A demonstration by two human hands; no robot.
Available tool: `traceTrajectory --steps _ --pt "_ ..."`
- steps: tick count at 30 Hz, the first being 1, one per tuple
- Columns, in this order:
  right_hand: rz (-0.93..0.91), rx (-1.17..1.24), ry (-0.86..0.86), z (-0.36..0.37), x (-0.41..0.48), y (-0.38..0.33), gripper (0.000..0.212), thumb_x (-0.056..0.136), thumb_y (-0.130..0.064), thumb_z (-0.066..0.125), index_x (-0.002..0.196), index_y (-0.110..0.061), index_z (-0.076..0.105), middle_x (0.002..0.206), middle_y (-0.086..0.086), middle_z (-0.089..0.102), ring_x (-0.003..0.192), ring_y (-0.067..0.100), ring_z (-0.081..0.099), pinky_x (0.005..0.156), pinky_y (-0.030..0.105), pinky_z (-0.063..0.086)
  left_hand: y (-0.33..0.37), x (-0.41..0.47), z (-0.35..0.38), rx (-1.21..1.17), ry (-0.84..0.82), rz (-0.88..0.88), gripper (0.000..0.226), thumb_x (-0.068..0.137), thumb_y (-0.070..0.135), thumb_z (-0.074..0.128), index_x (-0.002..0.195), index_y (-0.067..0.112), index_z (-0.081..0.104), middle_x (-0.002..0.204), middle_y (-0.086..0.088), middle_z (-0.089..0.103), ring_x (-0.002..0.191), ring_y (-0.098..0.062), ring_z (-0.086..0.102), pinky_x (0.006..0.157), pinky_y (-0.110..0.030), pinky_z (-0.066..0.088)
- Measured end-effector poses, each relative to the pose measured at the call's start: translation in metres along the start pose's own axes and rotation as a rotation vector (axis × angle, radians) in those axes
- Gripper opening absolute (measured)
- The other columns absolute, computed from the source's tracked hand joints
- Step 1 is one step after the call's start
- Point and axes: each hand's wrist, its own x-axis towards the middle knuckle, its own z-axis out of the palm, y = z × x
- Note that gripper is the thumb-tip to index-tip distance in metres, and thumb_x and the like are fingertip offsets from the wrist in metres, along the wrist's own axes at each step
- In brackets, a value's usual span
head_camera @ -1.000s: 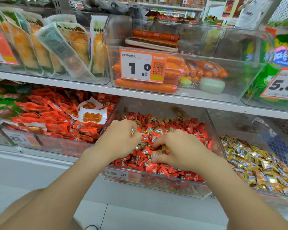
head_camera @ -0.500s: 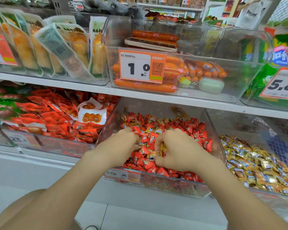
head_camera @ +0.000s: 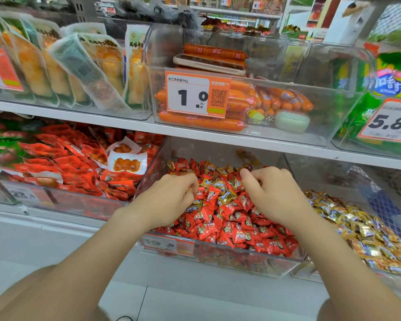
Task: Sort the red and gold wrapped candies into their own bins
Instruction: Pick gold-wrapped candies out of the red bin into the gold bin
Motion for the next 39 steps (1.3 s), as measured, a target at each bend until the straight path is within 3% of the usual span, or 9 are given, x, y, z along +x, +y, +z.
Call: traceTrajectory --steps 4,7,11,17,21,25,29,34,39 --pt "-0.096 -0.017 0.042 0.008 0.004 -0.001 0.035 0.105 -0.04 0.05 0.087 -0.023 0.075 0.064 0.0 0.069 0.046 0.011 0.051 0.07 0.039 0.057 -0.005 0.004 0.003 0.082 -0.055 -0.059 0.028 0.102 0.052 0.057 0.096 0.024 0.053 0.087 0.001 0.06 0.076 -0.021 0.06 0.069 -0.041 0.053" --pt "-0.151 -0.082 -0.006 0.015 0.006 -0.006 0.029 0.103 -0.032 0.055 0.128 -0.036 0.069 0.079 -0.008 0.073 0.052 0.001 0.048 0.079 0.036 0.057 -0.006 0.006 0.004 0.099 -0.098 -0.091 0.037 0.095 0.056 0.067 0.092 0.024 0.05 0.091 0.001 0.059 0.079 -0.022 0.06 0.072 -0.042 0.053" --pt "-0.195 -0.281 -0.136 0.024 0.008 -0.007 0.018 0.104 -0.045 0.057 0.104 -0.034 0.071 0.068 -0.012 0.062 0.072 0.016 0.065 0.064 0.034 0.047 -0.005 0.01 0.007 0.107 -0.109 -0.082 0.031 0.095 0.049 0.07 0.094 0.026 0.05 0.093 0.005 0.055 0.084 -0.021 0.057 0.069 -0.037 0.044" --pt "-0.136 -0.45 -0.27 0.027 0.011 -0.005 0.073 0.07 -0.089 0.066 0.099 -0.022 0.068 0.089 0.0 0.064 0.09 0.032 0.066 0.07 0.039 0.052 -0.005 0.014 0.019 0.255 -0.153 -0.074 0.031 0.103 0.04 0.063 0.118 0.019 0.045 0.102 -0.004 0.056 0.094 -0.035 0.062 0.08 -0.048 0.052" --pt "-0.124 -0.408 -0.338 0.023 0.009 -0.007 0.072 0.06 -0.08 0.081 0.108 -0.028 0.069 0.082 -0.008 0.054 0.096 0.029 0.063 0.071 0.039 0.051 -0.008 0.019 0.019 0.342 -0.227 -0.075 0.04 0.104 0.037 0.062 0.135 0.014 0.051 0.12 -0.013 0.062 0.11 -0.037 0.063 0.088 -0.049 0.054" --pt "-0.183 -0.354 -0.282 0.027 0.008 -0.011 0.045 0.077 -0.064 0.073 0.111 -0.036 0.074 0.084 -0.008 0.066 0.097 0.025 0.065 0.072 0.035 0.05 -0.01 0.02 0.017 0.309 -0.22 -0.085 0.038 0.102 0.038 0.064 0.134 0.019 0.058 0.119 -0.011 0.066 0.111 -0.036 0.063 0.09 -0.046 0.055" --pt "-0.188 -0.271 -0.267 0.025 0.007 -0.006 0.029 0.089 -0.051 0.066 0.104 -0.029 0.075 0.063 -0.008 0.06 0.084 0.023 0.065 0.076 0.04 0.058 -0.005 0.017 0.016 0.337 -0.216 -0.093 0.034 0.105 0.041 0.057 0.126 0.014 0.059 0.117 -0.011 0.064 0.109 -0.035 0.063 0.087 -0.045 0.055" --pt "-0.169 -0.224 -0.159 0.023 0.007 -0.003 0.05 0.099 -0.055 0.055 0.076 -0.011 0.057 0.05 0.001 0.045 0.053 0.025 0.05 0.061 0.041 0.052 -0.001 0.012 0.009 0.305 -0.139 -0.098 0.035 0.109 0.041 0.046 0.089 0.013 0.049 0.083 -0.006 0.054 0.064 -0.023 0.05 0.057 -0.036 0.038" --pt "-0.037 0.097 -0.091 0.007 0.001 -0.012 0.053 0.102 -0.046 0.053 0.068 -0.006 0.048 0.052 0.0 0.035 0.047 0.017 0.029 0.05 0.035 0.028 0.003 0.006 0.0 0.082 0.088 -0.097 0.026 0.1 0.045 0.051 0.1 0.021 0.061 0.069 -0.002 0.062 0.052 -0.021 0.055 0.05 -0.037 0.042"
